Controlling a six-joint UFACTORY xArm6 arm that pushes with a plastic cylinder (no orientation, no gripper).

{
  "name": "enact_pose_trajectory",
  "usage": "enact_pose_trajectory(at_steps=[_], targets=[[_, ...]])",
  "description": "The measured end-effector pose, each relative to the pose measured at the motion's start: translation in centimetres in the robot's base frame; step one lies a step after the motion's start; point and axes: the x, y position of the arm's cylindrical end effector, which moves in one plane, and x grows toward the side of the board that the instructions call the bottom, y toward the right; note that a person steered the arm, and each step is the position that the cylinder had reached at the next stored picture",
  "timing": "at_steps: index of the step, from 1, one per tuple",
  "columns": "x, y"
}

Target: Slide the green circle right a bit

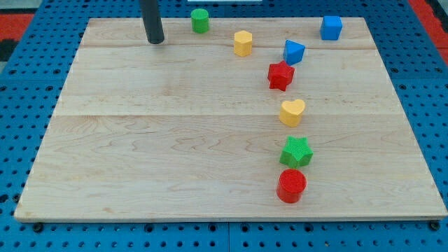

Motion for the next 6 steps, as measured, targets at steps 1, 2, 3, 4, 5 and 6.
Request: enact_pose_trajectory(at_steps=[1, 2, 3, 4, 5, 6], targets=[[-0.4, -0.1], [-6.4, -0.3], [-6.5, 0.0], [-6.4, 0.9], [-6.4, 5.6], [-2.1, 11.3]])
